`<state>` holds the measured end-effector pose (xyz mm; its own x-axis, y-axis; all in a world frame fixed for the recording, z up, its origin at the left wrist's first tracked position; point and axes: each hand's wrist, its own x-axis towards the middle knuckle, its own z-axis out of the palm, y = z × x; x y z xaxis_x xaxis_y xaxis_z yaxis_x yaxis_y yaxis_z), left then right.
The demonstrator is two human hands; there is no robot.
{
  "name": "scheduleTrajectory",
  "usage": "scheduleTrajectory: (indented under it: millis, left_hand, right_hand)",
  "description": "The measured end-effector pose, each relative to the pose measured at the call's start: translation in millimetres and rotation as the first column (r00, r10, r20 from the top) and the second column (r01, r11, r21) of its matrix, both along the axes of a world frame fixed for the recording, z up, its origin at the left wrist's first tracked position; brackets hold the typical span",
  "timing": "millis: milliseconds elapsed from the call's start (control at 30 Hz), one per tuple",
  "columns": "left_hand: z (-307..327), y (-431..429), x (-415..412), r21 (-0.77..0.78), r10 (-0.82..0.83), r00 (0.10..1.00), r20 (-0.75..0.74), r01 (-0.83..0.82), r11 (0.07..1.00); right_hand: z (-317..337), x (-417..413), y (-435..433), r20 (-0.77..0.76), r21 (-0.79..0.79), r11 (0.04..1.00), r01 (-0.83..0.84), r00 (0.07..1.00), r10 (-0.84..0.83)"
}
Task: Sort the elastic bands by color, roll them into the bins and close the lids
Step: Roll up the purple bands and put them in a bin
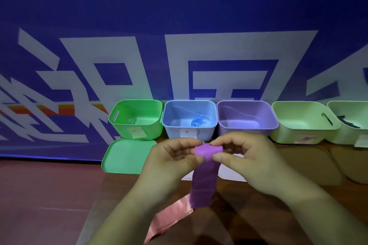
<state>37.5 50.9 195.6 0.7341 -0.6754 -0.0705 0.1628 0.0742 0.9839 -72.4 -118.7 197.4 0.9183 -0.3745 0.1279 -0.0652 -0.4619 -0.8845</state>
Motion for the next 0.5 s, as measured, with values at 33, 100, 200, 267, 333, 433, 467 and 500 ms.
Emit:
scheduleTrajectory:
  millis: [33,100,200,267,333,433,467,500]
  left_hand:
    - [-0.7,0.1,0.0,0.000,-0.012,1.000,0.008,0.012,1.000]
    - [-2.0,0.4,0.6,0.001,-0.028,0.999,0.043,0.028,1.000]
    - [-3.8,1.0,0.6,-0.006,-0.046,0.993,0.110,0.047,0.999]
    - [-5.1,1.2,0.6,0.005,-0.064,0.988,0.143,0.064,0.998]
    - [-7.2,1.9,0.7,0.009,-0.083,0.987,0.139,0.083,0.997]
    - [-12.3,2.6,2.0,0.015,-0.099,0.986,0.131,0.098,0.995]
    - [-13.8,2.5,2.1,0.018,-0.097,0.988,0.123,0.096,0.995]
    - [-15.5,2.1,2.1,0.021,-0.093,0.989,0.111,0.092,0.996]
  right_hand:
    - [-1.3,0.4,-0.2,-0.003,0.045,0.999,-0.006,1.000,0.007]
    - [-3.2,1.3,-0.2,-0.011,0.156,0.988,-0.021,1.000,0.023]
    - [-5.9,2.6,-0.1,-0.024,0.282,0.959,-0.024,0.999,0.032]
    - [-6.5,3.5,0.0,-0.033,0.332,0.943,-0.021,0.999,0.034]
    - [-7.8,3.4,-0.1,-0.046,0.359,0.933,-0.011,0.998,0.030]
    - [-10.7,3.0,0.6,-0.063,0.382,0.924,-0.003,0.998,0.029]
    - [-11.8,2.8,1.4,-0.066,0.393,0.920,-0.002,0.997,0.030]
    - [-13.0,2.8,2.1,-0.067,0.408,0.913,0.001,0.997,0.029]
